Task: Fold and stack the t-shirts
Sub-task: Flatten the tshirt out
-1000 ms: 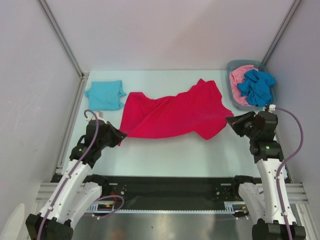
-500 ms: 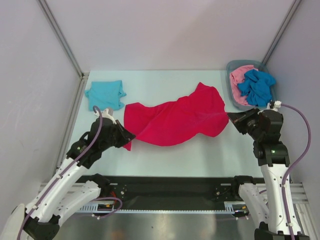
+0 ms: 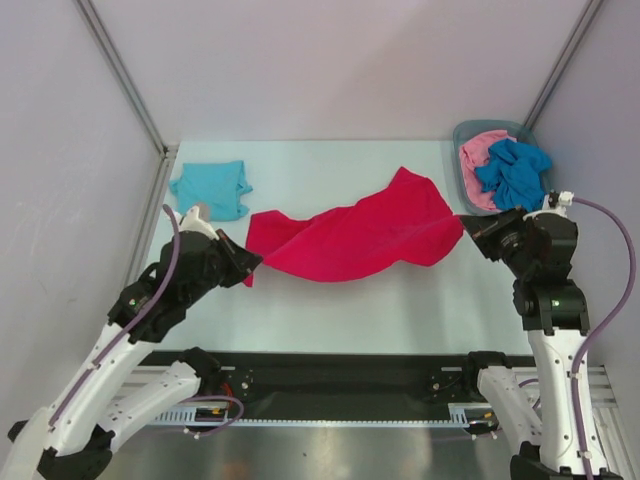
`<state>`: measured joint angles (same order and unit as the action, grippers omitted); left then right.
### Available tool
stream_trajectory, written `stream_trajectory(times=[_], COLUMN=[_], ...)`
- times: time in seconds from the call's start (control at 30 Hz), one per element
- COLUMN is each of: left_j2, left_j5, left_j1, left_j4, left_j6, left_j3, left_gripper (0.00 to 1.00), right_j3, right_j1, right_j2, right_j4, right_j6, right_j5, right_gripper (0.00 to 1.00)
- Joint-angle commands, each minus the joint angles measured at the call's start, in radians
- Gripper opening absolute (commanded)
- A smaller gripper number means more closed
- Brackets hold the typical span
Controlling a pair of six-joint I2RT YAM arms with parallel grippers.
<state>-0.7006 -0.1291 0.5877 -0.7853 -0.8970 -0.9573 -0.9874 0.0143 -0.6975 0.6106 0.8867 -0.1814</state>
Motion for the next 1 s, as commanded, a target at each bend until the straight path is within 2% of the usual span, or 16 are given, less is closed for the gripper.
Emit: stream_trajectory(times=[0.0, 0.2, 0.43, 0.53, 0.77, 0.87, 0.97], left_j2=[0.023, 0.076, 0.072, -0.006, -0.227, -0.272, -0.292], left_j5=[-0.101, -0.185, -0.302, -0.352, -0.434, -0.454, -0.483], left_j1=[0.082, 0.185, 0.218, 0.218, 0.23, 0.238, 0.239], left_j4=[-0.037, -0.068, -0.088, -0.068, 0.037, 0.073, 0.171], left_j6=[0.01, -0.013, 0.05, 0.128, 0.345, 0.42, 0.492], left_j3=[-0.121, -0.146, -0.213, -0.316, -0.723, -0.816, -0.84], left_gripper=[0.0, 0.0, 0.0, 0.0, 0.0, 0.0, 0.0], right_j3=[-0.1, -0.186, -0.304, -0.359, -0.557, -0.649, -0.687], right_j1=[-0.01, -0.043, -0.066, -0.065, -0.066, -0.065, -0.066], right_j2=[0.016, 0.055, 0.046, 0.003, -0.108, -0.145, -0.184], right_j4=[-0.022, 0.057, 0.042, -0.004, -0.077, -0.078, -0.107], right_j6=[-0.043, -0.094, -0.158, -0.175, -0.226, -0.247, -0.258], right_j5=[0.031, 0.085, 0.123, 0.117, 0.126, 0.125, 0.126], right_gripper=[0.0, 0.0, 0.0, 0.0, 0.0, 0.0, 0.0])
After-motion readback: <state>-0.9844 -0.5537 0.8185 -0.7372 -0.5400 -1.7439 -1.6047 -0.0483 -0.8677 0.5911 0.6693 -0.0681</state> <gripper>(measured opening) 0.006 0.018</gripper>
